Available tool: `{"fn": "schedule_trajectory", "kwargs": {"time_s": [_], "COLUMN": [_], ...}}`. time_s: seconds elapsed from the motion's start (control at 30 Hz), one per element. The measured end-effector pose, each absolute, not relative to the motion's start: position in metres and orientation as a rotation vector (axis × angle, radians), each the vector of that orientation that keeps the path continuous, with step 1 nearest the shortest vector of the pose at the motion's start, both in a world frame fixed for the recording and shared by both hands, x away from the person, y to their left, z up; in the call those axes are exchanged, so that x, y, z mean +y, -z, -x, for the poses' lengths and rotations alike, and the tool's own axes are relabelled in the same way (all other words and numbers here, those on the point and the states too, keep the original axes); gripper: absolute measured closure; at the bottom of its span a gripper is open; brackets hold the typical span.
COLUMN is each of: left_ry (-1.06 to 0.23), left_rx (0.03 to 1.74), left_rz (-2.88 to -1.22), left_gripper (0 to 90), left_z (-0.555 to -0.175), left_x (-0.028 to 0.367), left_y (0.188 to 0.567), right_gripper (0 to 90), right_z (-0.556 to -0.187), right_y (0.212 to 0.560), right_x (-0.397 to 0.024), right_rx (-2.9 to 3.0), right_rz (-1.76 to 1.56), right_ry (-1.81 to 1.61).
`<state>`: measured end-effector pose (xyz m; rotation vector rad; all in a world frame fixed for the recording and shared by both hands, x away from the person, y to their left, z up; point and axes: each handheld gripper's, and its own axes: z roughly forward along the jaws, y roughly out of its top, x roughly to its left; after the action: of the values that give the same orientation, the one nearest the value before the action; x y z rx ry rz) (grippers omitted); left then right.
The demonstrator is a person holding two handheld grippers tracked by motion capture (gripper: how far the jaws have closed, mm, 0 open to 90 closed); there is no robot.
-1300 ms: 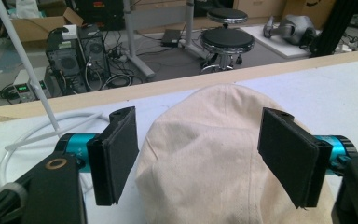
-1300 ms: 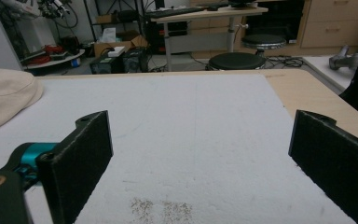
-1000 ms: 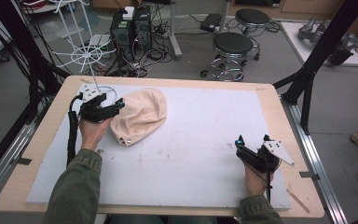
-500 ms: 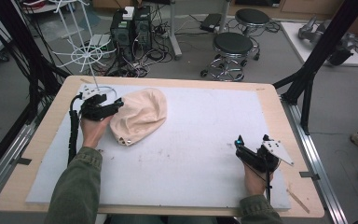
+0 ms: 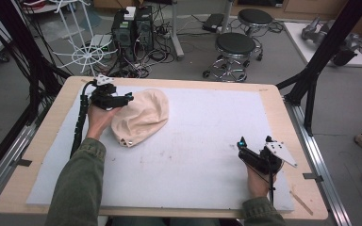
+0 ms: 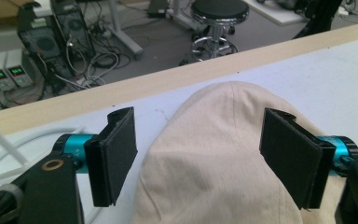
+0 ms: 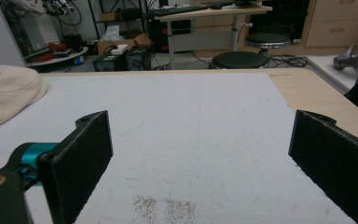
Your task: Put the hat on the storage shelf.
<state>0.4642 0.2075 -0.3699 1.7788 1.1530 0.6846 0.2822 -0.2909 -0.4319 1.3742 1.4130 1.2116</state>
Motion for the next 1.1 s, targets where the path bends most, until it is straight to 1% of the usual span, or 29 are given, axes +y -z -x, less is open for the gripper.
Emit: {"fn": "schedule_trajectory", "kwargs": {"time_s": [0.2, 0.37, 0.63, 0.73, 0.8, 1.0, 1.1], "left_ry": [-0.624, -0.620, -0.602, -0.571, -0.541, -0.480, -0.421], "left_rx": [1.128, 1.122, 1.171, 1.184, 1.198, 1.209, 1.199], "left_rz": [-1.853, -1.908, -2.080, -2.099, -2.153, -2.155, -2.177], "left_gripper": [26.7, 28.7, 28.8, 29.1, 29.5, 30.9, 31.8], "left_z": [-0.489, -0.505, -0.535, -0.543, -0.549, -0.554, -0.555], "left_x": [0.197, 0.193, 0.187, 0.186, 0.185, 0.187, 0.187], "left_y": [0.374, 0.379, 0.391, 0.396, 0.402, 0.410, 0.415], "right_gripper": [5.1, 5.0, 5.1, 5.0, 5.1, 5.0, 5.0], "right_z": [-0.280, -0.278, -0.278, -0.277, -0.276, -0.275, -0.274], "right_y": [0.432, 0.432, 0.433, 0.432, 0.432, 0.432, 0.432], "right_x": [-0.292, -0.291, -0.289, -0.288, -0.288, -0.289, -0.290], "right_rx": [1.421, 1.432, 1.455, 1.464, 1.471, 1.469, 1.464], "right_rz": [-1.367, -1.353, -1.353, -1.333, -1.329, -1.333, -1.333], "right_ry": [-1.208, -1.203, -1.198, -1.190, -1.179, -1.176, -1.171]}}
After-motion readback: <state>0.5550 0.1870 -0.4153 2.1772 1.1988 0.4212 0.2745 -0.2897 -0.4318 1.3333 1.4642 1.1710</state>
